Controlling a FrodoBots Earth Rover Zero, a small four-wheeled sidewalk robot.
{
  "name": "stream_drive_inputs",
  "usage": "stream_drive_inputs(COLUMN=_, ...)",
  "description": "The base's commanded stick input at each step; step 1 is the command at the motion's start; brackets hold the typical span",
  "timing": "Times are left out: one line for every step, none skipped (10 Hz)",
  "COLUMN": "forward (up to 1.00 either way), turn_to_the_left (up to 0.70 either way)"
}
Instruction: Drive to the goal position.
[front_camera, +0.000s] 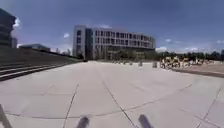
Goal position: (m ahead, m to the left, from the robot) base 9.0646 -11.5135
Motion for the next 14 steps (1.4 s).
stream_drive_inputs(forward=1.00, turn_to_the_left=0.01)
stream_drive_inputs(forward=1.00, turn_to_the_left=0.01)
stream_drive_inputs(forward=1.00, turn_to_the_left=0.01)
stream_drive_inputs(forward=1.00, turn_to_the_left=0.01)
stream_drive_inputs(forward=1.00, turn_to_the_left=0.01)
stream_drive_inputs(forward=1.00, turn_to_the_left=0.01)
stream_drive_inputs(forward=1.00, turn_to_the_left=0.01)
stream_drive_inputs(forward=1.00, turn_to_the_left=0.01)
stream_drive_inputs(forward=1.00, turn_to_the_left=0.01)
stream_drive_inputs(forward=1.00, turn_to_the_left=0.01)
stream_drive_inputs(forward=1.00, turn_to_the_left=0.01)
stream_drive_inputs(forward=1.00, turn_to_the_left=0.01)
stream_drive_inputs(forward=1.00, turn_to_the_left=0.01)
stream_drive_inputs(forward=1.00, turn_to_the_left=0.01)
